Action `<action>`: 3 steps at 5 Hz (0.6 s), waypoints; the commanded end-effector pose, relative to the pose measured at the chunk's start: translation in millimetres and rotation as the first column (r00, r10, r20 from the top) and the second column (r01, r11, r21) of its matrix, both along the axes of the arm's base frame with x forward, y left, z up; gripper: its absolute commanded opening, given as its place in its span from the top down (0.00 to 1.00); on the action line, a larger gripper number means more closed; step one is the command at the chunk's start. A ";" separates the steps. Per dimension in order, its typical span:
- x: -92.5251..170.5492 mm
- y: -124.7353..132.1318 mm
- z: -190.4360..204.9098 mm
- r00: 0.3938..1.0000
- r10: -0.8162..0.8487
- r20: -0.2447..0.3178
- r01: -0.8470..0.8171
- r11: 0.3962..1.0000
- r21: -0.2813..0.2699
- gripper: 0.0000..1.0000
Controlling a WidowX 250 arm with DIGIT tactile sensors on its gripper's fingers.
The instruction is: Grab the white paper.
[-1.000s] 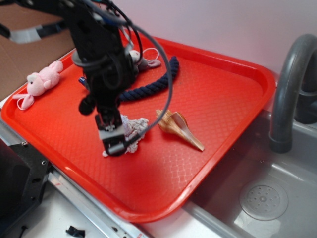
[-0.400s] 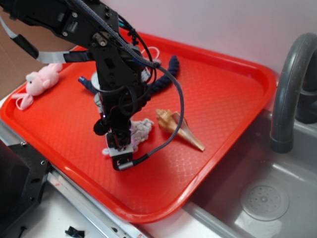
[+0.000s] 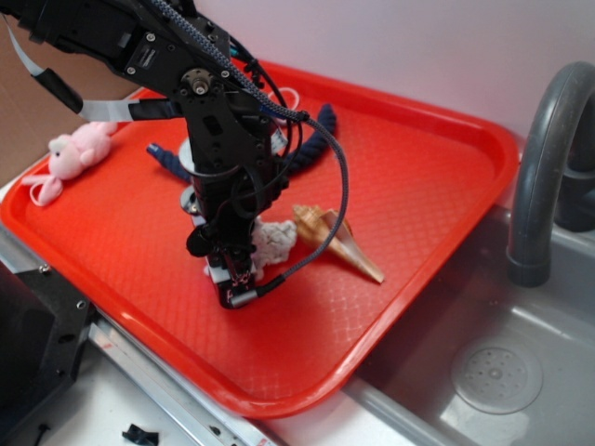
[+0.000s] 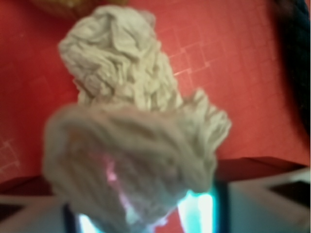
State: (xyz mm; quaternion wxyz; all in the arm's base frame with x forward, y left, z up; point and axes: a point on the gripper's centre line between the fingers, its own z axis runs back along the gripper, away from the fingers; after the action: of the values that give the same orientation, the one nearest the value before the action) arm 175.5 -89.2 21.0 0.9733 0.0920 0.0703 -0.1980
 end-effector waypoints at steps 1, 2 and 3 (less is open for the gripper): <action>5.0 1.0 0.7 0.999 0.030 0.026 -0.030 1.000 -0.005 1.00; 5.5 3.8 28.7 0.983 0.167 0.073 -0.164 0.985 -0.048 1.00; 3.8 12.2 71.5 0.940 0.323 0.115 -0.303 0.940 -0.158 1.00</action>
State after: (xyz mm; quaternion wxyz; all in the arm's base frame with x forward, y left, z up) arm 176.4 -75.4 81.7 0.9981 0.0327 0.0286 -0.0445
